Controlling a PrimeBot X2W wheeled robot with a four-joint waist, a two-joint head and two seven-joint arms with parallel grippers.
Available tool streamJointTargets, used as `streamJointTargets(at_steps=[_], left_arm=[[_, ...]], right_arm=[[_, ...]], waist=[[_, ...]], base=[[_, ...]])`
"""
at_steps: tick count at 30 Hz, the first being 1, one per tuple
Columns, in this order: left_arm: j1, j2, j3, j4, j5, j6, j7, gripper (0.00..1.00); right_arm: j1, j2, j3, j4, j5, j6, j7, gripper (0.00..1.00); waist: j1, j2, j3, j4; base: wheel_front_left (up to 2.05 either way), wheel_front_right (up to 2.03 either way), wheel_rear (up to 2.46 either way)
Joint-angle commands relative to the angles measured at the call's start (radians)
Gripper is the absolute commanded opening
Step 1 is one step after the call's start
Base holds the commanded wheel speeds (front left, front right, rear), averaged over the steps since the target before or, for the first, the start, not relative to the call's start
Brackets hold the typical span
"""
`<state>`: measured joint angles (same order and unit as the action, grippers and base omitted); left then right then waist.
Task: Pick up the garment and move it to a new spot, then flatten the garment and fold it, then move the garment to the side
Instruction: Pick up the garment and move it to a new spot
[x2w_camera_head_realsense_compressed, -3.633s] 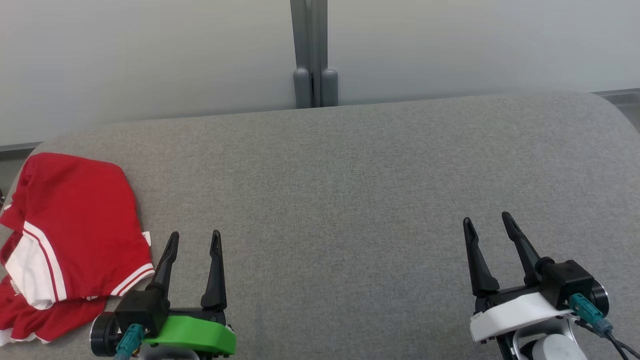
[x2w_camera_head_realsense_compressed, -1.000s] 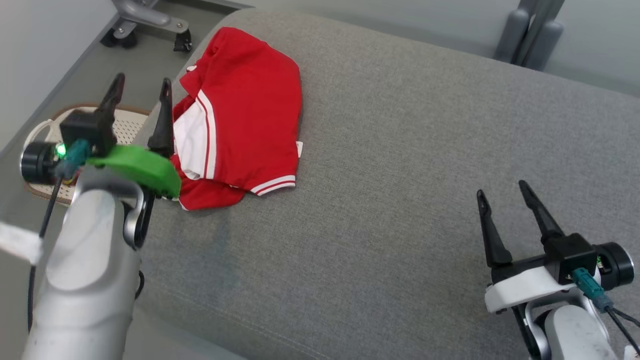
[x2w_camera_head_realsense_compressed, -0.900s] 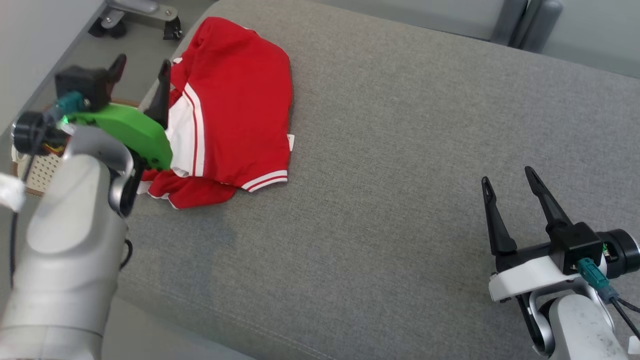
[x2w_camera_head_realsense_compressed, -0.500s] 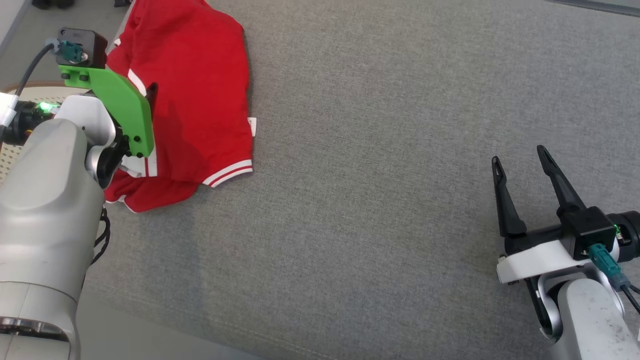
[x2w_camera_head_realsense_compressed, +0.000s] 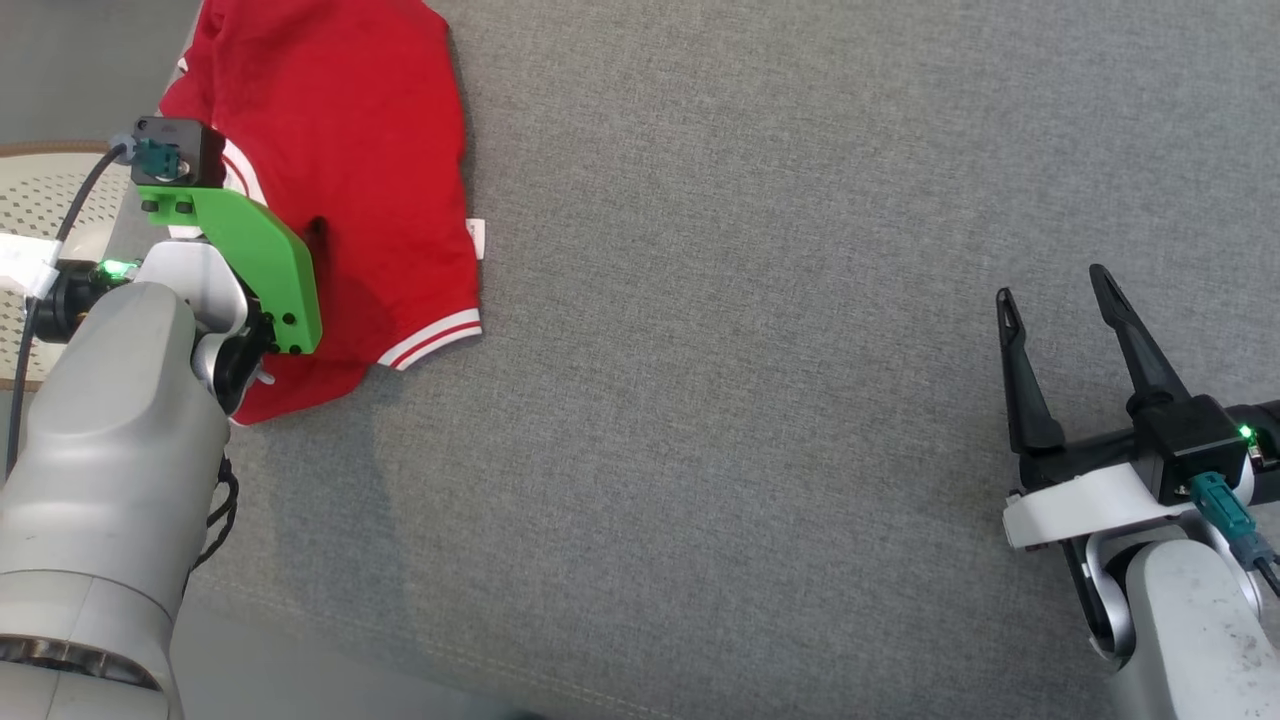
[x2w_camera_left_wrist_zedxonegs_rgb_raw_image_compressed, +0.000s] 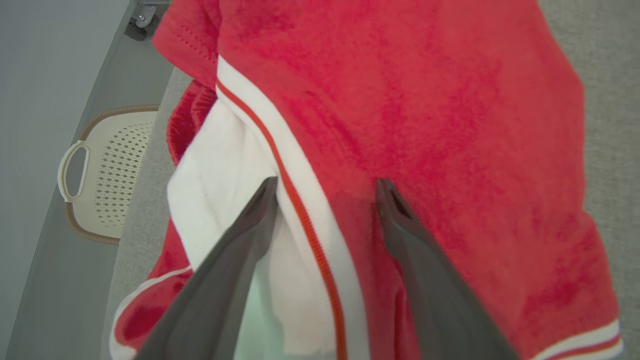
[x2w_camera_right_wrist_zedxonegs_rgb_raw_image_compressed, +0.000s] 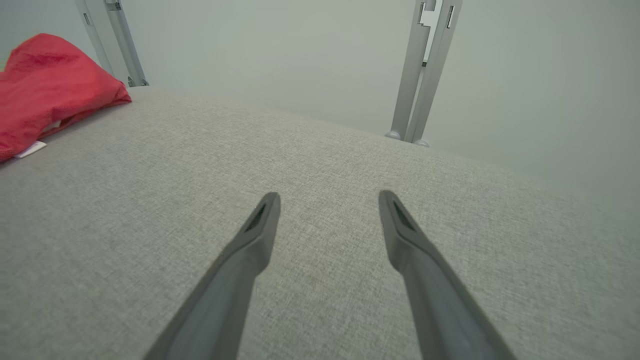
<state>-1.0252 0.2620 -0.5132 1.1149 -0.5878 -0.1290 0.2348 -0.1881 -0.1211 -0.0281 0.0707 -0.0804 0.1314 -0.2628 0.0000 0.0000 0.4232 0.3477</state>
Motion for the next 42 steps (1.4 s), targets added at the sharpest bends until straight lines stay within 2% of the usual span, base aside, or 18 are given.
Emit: streamJointTargets(at_steps=[1,2,13,18,21,30,35,42], left_arm=[[0.011,-0.001,-0.011,-0.002,-0.011,-0.002,-0.018,0.12],[0.015,0.0,-0.023,-0.009,-0.017,-0.002,-0.039,0.0],[-0.055,0.073,-0.122,-0.099,-0.036,-0.002,-0.313,0.0],[-0.12,0.113,-0.189,-0.168,0.018,-0.002,-0.448,0.0],[-0.151,0.123,-0.207,-0.208,0.053,-0.002,-0.481,0.0],[-0.206,0.132,-0.257,-0.396,0.147,0.001,-0.5,0.0],[-0.226,0.111,-0.282,-0.483,0.163,0.003,-0.487,0.0],[-0.23,0.097,-0.303,-0.53,0.154,0.006,-0.439,0.0]], right_arm=[[-0.01,-0.003,0.001,0.002,-0.004,-0.001,-0.003,1.0],[-0.012,-0.002,0.002,0.003,-0.003,-0.001,-0.003,1.0],[0.025,0.038,-0.002,0.029,0.022,-0.001,-0.003,1.0],[0.057,0.062,0.002,0.045,0.047,-0.001,-0.003,1.0],[0.079,0.067,0.002,0.05,0.06,-0.001,-0.003,1.0],[0.109,0.07,0.039,0.06,0.174,-0.001,-0.003,1.0],[0.108,0.07,0.042,0.061,0.215,-0.001,-0.003,1.0],[0.079,0.069,0.054,0.058,0.248,-0.001,-0.003,1.0]], waist=[[0.0,0.0,-0.006,0.003],[0.0,0.0,-0.01,0.004],[0.0,0.0,-0.126,0.006],[0.0,0.0,-0.232,-0.015],[0.0,0.0,-0.288,-0.042],[0.0,0.0,-0.392,-0.219],[0.0,0.0,-0.399,-0.342],[0.0,0.0,-0.368,-0.529]], base=[[0.0,0.0,0.0],[0.0,0.0,0.0],[0.0,0.0,0.0],[0.0,0.0,0.0],[0.0,0.0,0.0],[0.0,0.0,0.0],[0.0,0.0,0.0],[0.0,0.0,0.0]])
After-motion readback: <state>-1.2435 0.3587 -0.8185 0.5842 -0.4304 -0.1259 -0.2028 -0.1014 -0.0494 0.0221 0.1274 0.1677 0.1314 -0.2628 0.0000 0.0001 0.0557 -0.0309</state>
